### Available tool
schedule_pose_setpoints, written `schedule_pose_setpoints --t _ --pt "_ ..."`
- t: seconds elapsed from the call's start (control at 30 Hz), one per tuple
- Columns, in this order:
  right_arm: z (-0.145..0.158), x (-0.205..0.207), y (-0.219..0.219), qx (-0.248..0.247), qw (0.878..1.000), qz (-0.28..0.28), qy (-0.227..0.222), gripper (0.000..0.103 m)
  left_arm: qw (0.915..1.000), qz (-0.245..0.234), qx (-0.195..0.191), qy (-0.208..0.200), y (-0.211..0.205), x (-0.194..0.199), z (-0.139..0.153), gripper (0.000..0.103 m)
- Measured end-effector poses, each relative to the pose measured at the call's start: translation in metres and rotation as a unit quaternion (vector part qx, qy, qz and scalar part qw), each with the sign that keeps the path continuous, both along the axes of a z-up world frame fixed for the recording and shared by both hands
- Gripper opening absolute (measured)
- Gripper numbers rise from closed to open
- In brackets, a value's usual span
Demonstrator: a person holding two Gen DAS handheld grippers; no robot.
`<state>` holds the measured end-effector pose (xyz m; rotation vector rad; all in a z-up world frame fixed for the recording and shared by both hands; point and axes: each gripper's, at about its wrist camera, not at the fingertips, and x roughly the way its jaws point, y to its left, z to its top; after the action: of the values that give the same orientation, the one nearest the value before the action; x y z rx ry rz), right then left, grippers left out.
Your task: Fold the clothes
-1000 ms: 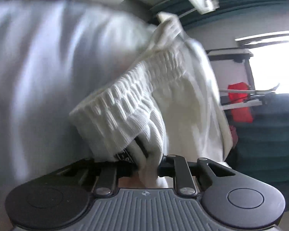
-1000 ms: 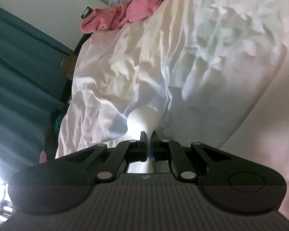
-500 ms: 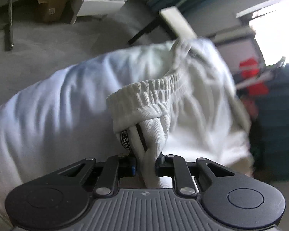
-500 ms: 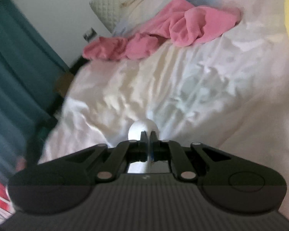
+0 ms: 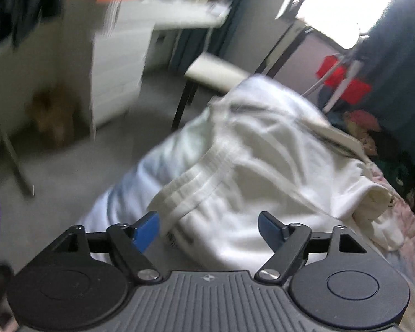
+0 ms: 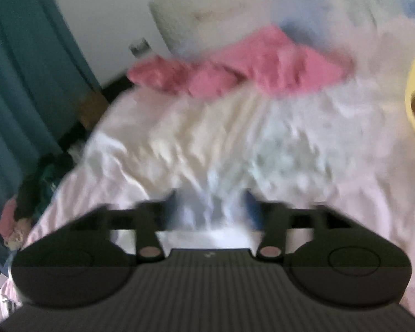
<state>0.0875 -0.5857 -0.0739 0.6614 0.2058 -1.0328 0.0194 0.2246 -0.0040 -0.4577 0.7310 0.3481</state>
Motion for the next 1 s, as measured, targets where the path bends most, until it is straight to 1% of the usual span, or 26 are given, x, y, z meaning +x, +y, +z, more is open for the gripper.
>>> schedule_pose_setpoints --t 0.03,0.07,0.13,0.2,0.27,0.37,0.47,0.57,0.63,0.73,0.8,0.9,1.0 --pt "0.008 0.0 0.008 -0.023 1.0 0.009 -0.003 0.083 0.9998 -0.008 0.014 -0.01 -0.012 0.01 0.004 0.082" --pt "0.015 0.001 0.016 -0.041 0.999 0.031 -0.011 0.083 0.9992 -0.021 0.027 -0.021 -0.026 0.012 0.008 0.082" --pt "0.027 0.003 0.034 -0.063 0.993 0.09 -0.035 0.082 0.9969 -0.047 0.048 -0.04 -0.055 0.018 0.013 0.083" --pt "0.035 0.005 0.052 -0.062 0.985 0.152 -0.058 0.081 0.9934 -0.077 0.069 -0.052 -0.088 0.027 0.015 0.083" --pt "0.039 0.006 0.069 -0.05 0.974 0.209 -0.074 0.081 0.9878 -0.116 0.087 -0.057 -0.124 0.042 0.009 0.084" --pt "0.039 0.01 0.092 -0.033 0.959 0.269 -0.083 0.081 0.9763 -0.182 0.106 -0.047 -0.182 0.075 -0.005 0.084" --pt "0.036 0.02 0.11 -0.019 0.952 0.295 -0.075 0.081 0.9578 -0.236 0.156 -0.052 -0.243 0.109 -0.023 0.084" --pt "0.03 0.03 0.119 -0.007 0.947 0.313 -0.064 0.081 0.9383 -0.28 0.19 -0.071 -0.297 0.136 -0.042 0.083" --pt "0.026 0.035 0.122 0.003 0.943 0.327 -0.063 0.082 0.9234 -0.305 0.209 -0.104 -0.33 0.149 -0.051 0.084" --pt "0.02 0.042 0.12 0.032 0.937 0.34 -0.07 0.082 0.904 -0.335 0.239 -0.116 -0.382 0.18 -0.068 0.084" --pt "0.015 0.046 0.119 0.049 0.935 0.342 -0.076 0.082 0.8899 -0.354 0.259 -0.123 -0.417 0.2 -0.08 0.084" --pt "0.006 0.053 0.115 0.065 0.936 0.337 -0.074 0.082 0.8676 -0.383 0.288 -0.133 -0.468 0.23 -0.097 0.083" --pt "-0.005 0.063 0.108 0.093 0.936 0.332 -0.076 0.082 0.8621 -0.397 0.296 -0.109 -0.502 0.27 -0.122 0.082"
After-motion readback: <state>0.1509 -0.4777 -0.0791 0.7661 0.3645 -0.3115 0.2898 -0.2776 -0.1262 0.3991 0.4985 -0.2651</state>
